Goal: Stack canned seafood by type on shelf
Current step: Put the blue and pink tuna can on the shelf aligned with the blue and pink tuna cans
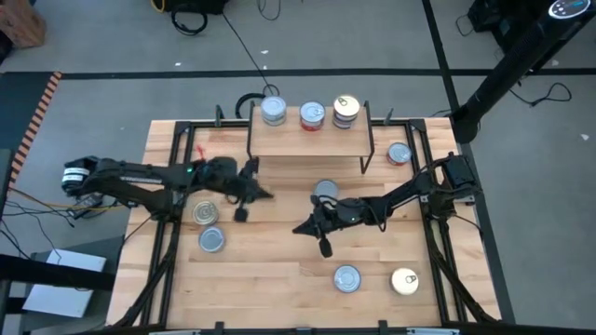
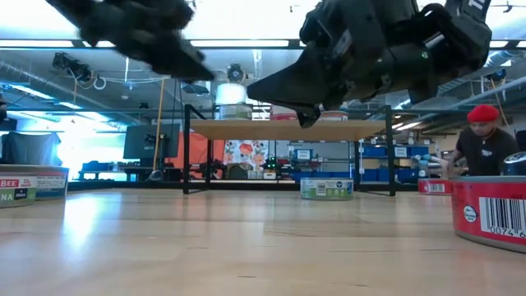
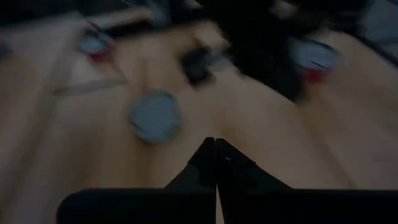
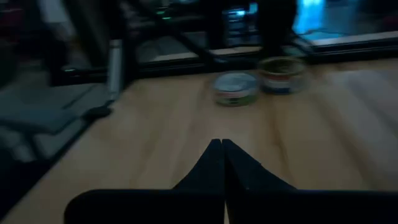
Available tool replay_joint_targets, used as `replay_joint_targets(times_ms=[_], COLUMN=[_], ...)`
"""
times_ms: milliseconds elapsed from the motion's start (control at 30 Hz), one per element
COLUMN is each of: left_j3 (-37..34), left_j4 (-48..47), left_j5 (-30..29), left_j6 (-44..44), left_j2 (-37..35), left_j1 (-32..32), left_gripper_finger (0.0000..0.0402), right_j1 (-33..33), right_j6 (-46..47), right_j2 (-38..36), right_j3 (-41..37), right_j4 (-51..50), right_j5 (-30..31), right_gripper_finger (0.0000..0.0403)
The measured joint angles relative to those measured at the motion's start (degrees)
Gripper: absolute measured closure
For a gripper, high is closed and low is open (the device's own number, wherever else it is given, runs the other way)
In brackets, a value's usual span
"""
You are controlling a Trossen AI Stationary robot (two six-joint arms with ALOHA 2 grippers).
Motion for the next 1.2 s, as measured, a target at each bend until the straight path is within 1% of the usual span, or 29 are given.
replay_joint_targets(times_ms=[167, 333, 400, 533, 667, 733, 833, 933, 1033, 1200], left_j3=[-0.13, -0.08, -0.08, 0.05, 1.1, 1.15, 1.16, 1.17, 1.17, 1.19], left_j4=[-9.42, -16.08, -19.45, -26.0, -34.73, -38.51, -43.77, -48.86, -52.74, -58.68], left_j5=[0.36, 0.18, -1.18, -5.53, -8.73, -10.09, -11.27, -13.42, -14.99, -17.29], left_j6=[-3.69, -8.25, -11.2, -21.1, -34.8, -42.03, -50.27, -55.2, -58.25, -63.0], left_j2=[-3.37, -4.14, -4.13, -4.13, -4.14, -4.08, -4.1, -4.1, -4.1, -3.72], left_j1=[-5.94, -11.19, -12.8, -15.47, -17.6, -18.52, -19.73, -20.74, -21.28, -21.43], left_gripper_finger=[0.04, 0.04, 0.04, 0.04, 0.0393, 0.039, 0.0389, 0.0388, 0.0382, 0.0361], right_j1=[0.02, 0.0, 0.13, 1.02, 2.03, 2.3, 2.4, 2.4, 2.4, 2.4], right_j6=[0.02, 0.0, 0.0, -0.17, -0.6, -0.62, -0.62, -0.61, -0.61, -0.61], right_j2=[-0.1, -2.77, -4.09, -7.15, -8.89, -8.96, -8.83, -8.74, -8.72, -8.72], right_j3=[-0.18, 0.03, 0.29, 0.28, 0.27, 0.26, 0.26, 0.26, 0.26, 0.26], right_j4=[-0.96, -8.68, -11.19, -17.2, -21.2, -21.19, -21.21, -21.81, -21.9, -21.89], right_j5=[-2.52, -2.13, -0.68, 3.56, 7.3, 8.41, 8.46, 8.55, 8.55, 8.58], right_gripper_finger=[0.0403, 0.0403, 0.0403, 0.0403, 0.0402, 0.0402, 0.0402, 0.0402, 0.0401, 0.0401])
